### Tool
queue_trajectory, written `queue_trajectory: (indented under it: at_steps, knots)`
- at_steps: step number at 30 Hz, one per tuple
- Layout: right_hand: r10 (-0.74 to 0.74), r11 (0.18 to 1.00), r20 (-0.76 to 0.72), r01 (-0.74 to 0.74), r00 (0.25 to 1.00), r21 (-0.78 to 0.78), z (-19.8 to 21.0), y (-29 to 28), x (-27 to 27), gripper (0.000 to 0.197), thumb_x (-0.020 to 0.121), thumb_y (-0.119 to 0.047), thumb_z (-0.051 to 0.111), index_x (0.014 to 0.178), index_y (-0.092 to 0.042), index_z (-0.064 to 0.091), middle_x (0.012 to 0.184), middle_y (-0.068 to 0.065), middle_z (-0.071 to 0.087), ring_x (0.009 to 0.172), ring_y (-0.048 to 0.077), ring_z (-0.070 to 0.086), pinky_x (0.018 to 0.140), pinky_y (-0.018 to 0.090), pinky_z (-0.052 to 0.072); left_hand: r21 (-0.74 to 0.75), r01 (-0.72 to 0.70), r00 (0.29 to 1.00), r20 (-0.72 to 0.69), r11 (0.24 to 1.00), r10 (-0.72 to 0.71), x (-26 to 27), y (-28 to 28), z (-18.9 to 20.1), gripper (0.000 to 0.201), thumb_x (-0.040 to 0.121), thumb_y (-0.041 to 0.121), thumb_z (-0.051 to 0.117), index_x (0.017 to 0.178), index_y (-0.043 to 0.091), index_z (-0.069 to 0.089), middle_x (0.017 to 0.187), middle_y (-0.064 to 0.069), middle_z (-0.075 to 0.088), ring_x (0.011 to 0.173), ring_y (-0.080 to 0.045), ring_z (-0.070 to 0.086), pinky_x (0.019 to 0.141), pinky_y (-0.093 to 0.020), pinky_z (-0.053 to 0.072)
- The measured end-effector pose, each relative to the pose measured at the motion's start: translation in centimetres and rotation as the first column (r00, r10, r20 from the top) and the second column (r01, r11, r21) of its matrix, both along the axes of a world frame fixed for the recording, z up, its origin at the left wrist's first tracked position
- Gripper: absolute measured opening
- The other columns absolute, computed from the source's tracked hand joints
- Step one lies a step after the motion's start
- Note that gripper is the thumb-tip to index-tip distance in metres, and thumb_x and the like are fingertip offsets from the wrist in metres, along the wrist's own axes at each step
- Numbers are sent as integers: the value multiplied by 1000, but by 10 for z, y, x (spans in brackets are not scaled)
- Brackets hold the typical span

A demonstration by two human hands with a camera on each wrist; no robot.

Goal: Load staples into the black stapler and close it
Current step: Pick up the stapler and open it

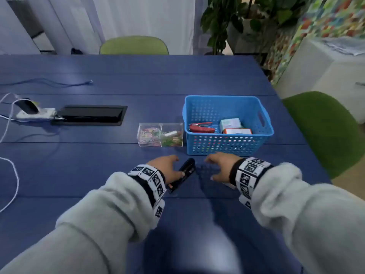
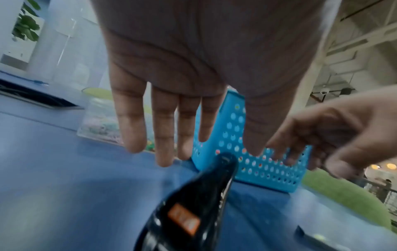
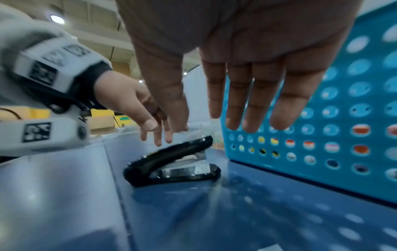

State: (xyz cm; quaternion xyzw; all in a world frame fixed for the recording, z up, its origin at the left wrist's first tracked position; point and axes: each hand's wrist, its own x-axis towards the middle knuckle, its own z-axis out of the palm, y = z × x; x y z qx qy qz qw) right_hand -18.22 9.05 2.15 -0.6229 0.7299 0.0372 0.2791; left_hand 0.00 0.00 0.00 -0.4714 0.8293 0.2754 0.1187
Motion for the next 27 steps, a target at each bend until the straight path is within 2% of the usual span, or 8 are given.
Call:
queue_trajectory:
  at_steps: [3, 6, 8, 11, 16, 19, 22, 27]
  knots:
    - [15, 999, -30, -14, 999, 31, -18, -33, 6, 60, 71, -22, 73, 126, -19, 49, 131, 10, 55, 119, 26, 54, 98, 31, 44, 41, 17, 999, 44, 999, -19, -11, -1, -18, 70, 72, 51, 65, 131, 24, 40, 132, -5, 57, 118, -26, 56, 95, -35, 46]
    - [62, 995, -27, -60, 998, 86, -36, -57, 17, 66, 67, -23, 77, 126, -23, 48, 132, 7, 55, 118, 25, 54, 96, 31, 45, 68, 16, 1000, -12, 998, -15, -22, 5, -29, 54, 73, 41, 66, 119, 20, 48, 121, -8, 63, 108, -29, 60, 81, -31, 46]
    - [92, 989, -24, -89, 995, 120, -47, -66, 20, 70, 65, -26, 79, 127, -25, 47, 132, 5, 54, 118, 24, 54, 99, 33, 44, 51, 3, 999, -39, 999, -1, -27, 7, -32, 48, 78, 34, 62, 120, 17, 47, 120, -11, 63, 109, -31, 60, 82, -34, 46]
    - [132, 980, -52, -123, 990, 156, -60, -72, 25, 58, 68, -28, 77, 119, -21, 52, 125, 8, 56, 112, 28, 56, 97, 35, 45, 58, -1, 997, -83, 998, 6, -29, 8, -37, 42, 80, 26, 57, 119, 16, 44, 115, -13, 64, 105, -32, 61, 84, -38, 50]
    - [157, 975, -72, -143, 985, 169, -66, -71, 29, 43, 75, -28, 72, 114, -17, 58, 121, 10, 58, 110, 28, 58, 94, 35, 46, 128, -8, 980, -194, 992, 33, -21, 12, -34, 42, 78, 18, 59, 118, 14, 46, 114, -14, 64, 105, -32, 59, 79, -33, 45]
    - [113, 984, -39, -106, 993, 145, -63, -65, 25, 38, 74, -26, 73, 109, -15, 61, 114, 10, 59, 107, 29, 58, 93, 34, 47, 155, -34, 950, -301, 987, 80, -14, 15, -28, 27, 77, 17, 61, 99, 13, 47, 97, -14, 64, 91, -32, 60, 72, -33, 44]
    - [53, 993, -6, -52, 999, 104, -63, -58, 17, 27, 70, -24, 77, 93, -17, 65, 93, 1, 52, 100, 26, 59, 86, 29, 46, 154, -88, 922, -362, 984, 139, -2, 17, -21, 25, 73, 18, 64, 84, 20, 42, 80, -5, 58, 76, -26, 54, 67, -31, 43]
    - [15, 994, -24, -13, 1000, 105, -64, -47, 14, 26, 73, -28, 74, 93, -17, 61, 92, -2, 48, 86, 18, 49, 79, 28, 42, 166, -190, 853, -460, 968, 246, 35, 12, -15, 24, 66, 12, 69, 81, 21, 53, 86, -5, 69, 82, -26, 64, 77, -36, 53]
